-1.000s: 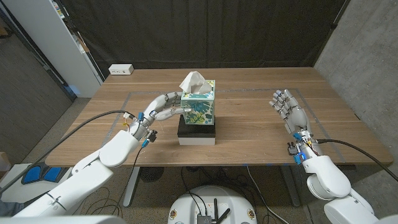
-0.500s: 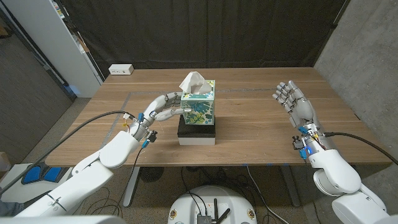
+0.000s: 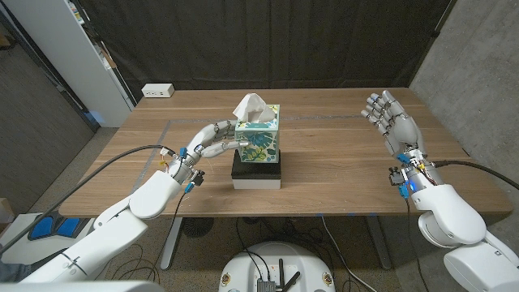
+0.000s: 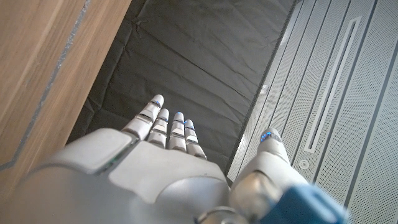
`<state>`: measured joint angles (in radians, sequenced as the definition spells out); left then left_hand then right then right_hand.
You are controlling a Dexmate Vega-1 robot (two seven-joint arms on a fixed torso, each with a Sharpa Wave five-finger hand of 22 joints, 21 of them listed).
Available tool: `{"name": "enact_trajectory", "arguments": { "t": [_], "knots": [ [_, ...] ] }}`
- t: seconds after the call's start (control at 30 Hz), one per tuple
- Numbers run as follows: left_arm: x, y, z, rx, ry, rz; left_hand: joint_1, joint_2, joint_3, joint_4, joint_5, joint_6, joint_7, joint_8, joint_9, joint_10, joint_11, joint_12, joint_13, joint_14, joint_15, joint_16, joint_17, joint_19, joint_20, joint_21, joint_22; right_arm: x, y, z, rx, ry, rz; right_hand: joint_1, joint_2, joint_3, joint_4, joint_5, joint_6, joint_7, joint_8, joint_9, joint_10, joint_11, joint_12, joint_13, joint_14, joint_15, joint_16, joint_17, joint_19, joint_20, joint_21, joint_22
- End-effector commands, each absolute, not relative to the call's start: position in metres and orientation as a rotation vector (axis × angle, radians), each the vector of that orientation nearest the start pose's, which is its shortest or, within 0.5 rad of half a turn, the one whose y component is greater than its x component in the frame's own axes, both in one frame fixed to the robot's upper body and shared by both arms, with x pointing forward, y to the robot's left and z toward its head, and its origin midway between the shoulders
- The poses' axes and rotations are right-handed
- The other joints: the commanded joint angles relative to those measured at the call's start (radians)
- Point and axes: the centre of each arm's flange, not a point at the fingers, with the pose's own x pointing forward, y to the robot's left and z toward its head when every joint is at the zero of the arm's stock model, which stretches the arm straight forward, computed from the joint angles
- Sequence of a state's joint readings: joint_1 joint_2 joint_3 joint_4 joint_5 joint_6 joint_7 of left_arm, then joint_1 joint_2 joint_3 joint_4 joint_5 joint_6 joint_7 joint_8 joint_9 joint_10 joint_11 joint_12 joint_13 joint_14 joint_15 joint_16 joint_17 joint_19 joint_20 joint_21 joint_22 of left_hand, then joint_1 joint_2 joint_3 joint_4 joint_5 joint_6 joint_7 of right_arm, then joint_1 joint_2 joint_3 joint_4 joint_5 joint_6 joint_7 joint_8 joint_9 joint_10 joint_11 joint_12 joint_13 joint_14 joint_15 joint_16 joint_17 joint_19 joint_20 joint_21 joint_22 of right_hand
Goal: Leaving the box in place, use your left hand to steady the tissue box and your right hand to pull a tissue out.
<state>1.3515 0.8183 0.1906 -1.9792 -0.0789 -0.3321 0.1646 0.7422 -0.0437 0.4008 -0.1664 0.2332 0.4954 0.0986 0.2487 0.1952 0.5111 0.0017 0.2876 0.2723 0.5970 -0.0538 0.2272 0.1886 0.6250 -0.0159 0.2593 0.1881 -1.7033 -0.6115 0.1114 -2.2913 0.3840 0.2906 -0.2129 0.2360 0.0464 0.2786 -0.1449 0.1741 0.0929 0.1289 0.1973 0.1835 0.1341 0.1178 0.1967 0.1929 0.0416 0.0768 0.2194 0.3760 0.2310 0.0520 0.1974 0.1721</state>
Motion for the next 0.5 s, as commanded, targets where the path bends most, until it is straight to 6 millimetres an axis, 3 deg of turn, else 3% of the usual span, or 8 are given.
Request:
{"name": "enact_trajectory", "arguments": {
  "t": [0.03,0.5],
  "knots": [
    [0.476,0.248,-0.040,0.620,-0.873,-0.257,0.038,0.055,0.008,0.004,0.006,0.023,0.012,0.004,0.011,0.011,-0.007,-0.002,0.003,0.005,-0.027,-0.005,0.002,0.003,0.001,-0.001,0.006,0.376,-0.297,-0.014,-0.149,-0.896,0.083,0.008,0.008,0.007,-0.003,0.004,0.001,0.025,-0.001,0.003,0.007,0.000,0.003,0.002,0.003,0.004,0.005,-0.001,0.011,0.002,0.003,0.004],
    [0.476,0.246,-0.039,0.632,-0.875,-0.256,0.048,0.052,0.008,-0.004,0.007,0.027,0.009,0.000,0.011,0.014,-0.012,-0.004,0.004,0.008,-0.029,-0.006,0.001,0.005,-0.001,0.000,0.006,0.372,-0.293,-0.001,-0.222,-0.920,0.050,0.011,0.009,0.008,-0.004,0.005,0.001,0.026,0.000,0.003,0.008,0.000,0.004,0.002,0.005,0.005,0.006,-0.002,0.012,0.002,0.002,0.003]
  ]
}}
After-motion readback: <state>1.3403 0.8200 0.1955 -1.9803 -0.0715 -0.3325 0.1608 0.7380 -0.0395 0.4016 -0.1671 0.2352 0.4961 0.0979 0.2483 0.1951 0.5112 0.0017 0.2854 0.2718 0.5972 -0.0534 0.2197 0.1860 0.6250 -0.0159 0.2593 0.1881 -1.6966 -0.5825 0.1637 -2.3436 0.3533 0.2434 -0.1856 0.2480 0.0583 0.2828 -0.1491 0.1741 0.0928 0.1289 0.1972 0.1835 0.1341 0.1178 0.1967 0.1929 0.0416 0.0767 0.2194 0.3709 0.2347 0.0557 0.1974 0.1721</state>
